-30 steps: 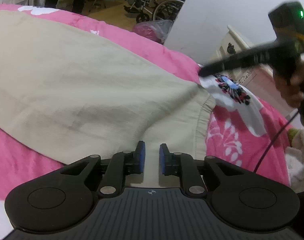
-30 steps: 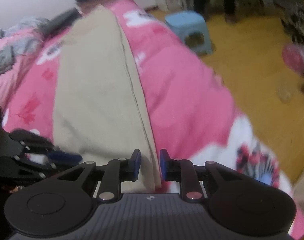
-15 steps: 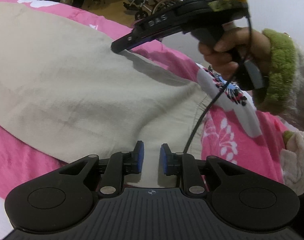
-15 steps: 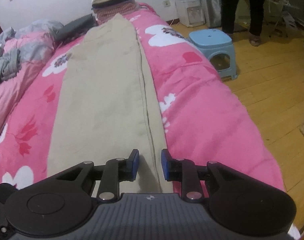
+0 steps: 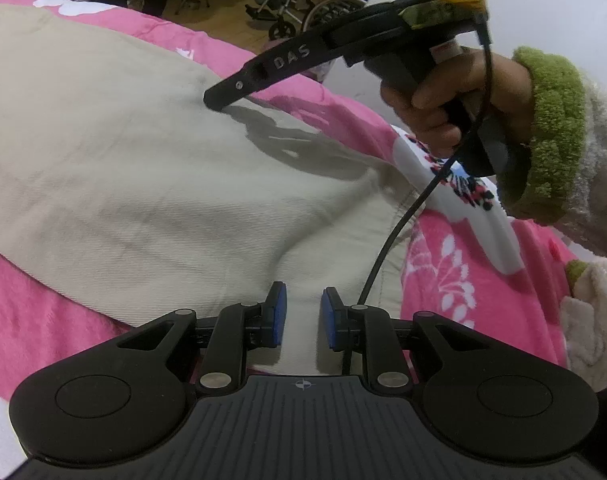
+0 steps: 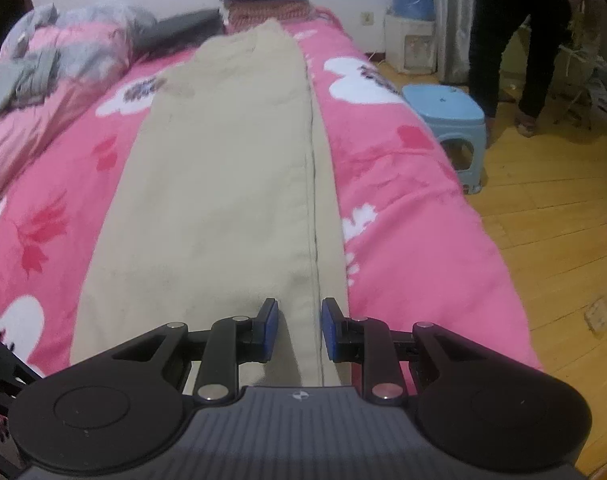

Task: Fold clothes

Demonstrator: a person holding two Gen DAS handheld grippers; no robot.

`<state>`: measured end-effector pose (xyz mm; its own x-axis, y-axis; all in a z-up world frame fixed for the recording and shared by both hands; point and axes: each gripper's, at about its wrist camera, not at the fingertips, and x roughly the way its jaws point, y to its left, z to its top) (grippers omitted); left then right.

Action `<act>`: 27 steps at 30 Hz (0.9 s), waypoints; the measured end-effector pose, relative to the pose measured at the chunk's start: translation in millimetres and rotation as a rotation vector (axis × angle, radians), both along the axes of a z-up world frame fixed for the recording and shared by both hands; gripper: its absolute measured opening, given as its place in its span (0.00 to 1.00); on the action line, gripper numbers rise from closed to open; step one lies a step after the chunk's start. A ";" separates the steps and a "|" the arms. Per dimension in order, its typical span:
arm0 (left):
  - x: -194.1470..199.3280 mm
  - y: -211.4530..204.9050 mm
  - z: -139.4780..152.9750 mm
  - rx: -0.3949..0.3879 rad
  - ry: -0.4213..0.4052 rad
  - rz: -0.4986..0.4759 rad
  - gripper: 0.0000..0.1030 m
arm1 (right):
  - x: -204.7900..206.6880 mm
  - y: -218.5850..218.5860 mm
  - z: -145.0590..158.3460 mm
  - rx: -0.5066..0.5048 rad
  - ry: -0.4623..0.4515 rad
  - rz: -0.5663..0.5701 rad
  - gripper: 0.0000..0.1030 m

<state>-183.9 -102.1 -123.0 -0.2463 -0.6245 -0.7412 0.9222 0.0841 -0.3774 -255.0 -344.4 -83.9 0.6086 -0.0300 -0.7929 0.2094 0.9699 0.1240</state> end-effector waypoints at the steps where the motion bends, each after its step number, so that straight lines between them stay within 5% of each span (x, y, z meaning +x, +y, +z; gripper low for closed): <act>1: -0.1 0.0 0.0 0.000 0.000 -0.001 0.19 | 0.3 -1.9 -1.9 0.013 0.002 -0.006 0.25; 6: -0.4 0.2 0.1 -0.002 -0.003 -0.003 0.19 | -3.4 -12.7 -7.7 0.111 -0.013 -0.062 0.23; 8: -0.5 0.3 0.1 -0.002 -0.004 -0.005 0.19 | -4.5 -11.9 -6.2 0.112 -0.016 -0.047 0.05; 10: -0.7 0.2 0.8 -0.002 -0.007 -0.009 0.19 | -7.2 -8.1 2.5 0.059 -0.046 -0.057 0.03; 13: -0.3 -0.5 1.1 -0.002 -0.010 -0.016 0.19 | -10.9 -6.2 15.0 0.006 -0.096 -0.092 0.03; 18: -0.8 -1.4 -0.3 0.000 -0.014 -0.023 0.19 | -5.5 -3.0 -8.2 -0.116 -0.032 -0.051 0.02; 27: 1.6 -0.9 -1.1 -0.001 0.016 -0.011 0.23 | -24.3 -10.8 9.6 -0.085 -0.068 -0.064 0.10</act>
